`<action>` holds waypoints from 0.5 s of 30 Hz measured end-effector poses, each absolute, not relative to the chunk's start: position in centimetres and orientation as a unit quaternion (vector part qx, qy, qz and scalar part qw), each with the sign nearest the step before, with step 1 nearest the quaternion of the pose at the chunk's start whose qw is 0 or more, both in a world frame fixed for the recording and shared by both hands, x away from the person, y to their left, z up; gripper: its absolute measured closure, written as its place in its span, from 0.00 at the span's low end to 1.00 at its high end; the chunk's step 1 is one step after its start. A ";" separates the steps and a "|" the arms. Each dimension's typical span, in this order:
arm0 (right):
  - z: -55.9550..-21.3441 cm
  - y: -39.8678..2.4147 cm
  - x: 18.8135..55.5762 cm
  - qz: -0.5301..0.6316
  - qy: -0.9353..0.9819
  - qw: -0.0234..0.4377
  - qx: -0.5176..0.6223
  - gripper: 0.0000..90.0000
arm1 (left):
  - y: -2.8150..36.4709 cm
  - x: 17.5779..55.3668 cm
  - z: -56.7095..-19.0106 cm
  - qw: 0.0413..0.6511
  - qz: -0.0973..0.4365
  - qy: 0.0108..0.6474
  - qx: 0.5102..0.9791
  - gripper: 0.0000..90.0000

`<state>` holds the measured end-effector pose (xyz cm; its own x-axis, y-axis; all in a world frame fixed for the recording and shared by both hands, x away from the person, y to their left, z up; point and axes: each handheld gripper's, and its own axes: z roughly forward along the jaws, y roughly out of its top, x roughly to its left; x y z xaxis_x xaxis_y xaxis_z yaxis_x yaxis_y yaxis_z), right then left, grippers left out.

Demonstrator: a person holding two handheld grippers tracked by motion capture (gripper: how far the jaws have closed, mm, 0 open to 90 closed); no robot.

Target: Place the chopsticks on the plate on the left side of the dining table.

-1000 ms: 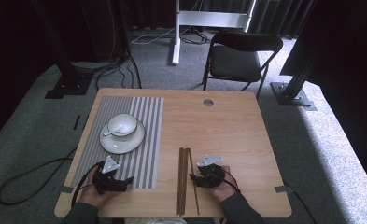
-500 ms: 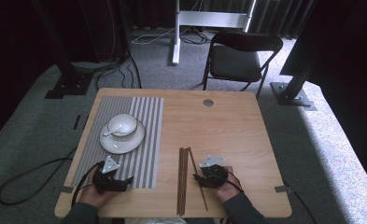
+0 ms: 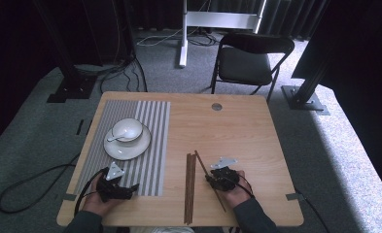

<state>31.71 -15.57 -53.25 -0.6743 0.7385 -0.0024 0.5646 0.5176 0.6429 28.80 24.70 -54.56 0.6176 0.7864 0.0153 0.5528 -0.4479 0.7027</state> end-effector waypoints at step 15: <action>-53.0 -15.9 32.8 0.297 0.854 0.142 0.403 0.85 | 24.7 28.8 -54.6 0.339 0.173 0.402 0.833 0.11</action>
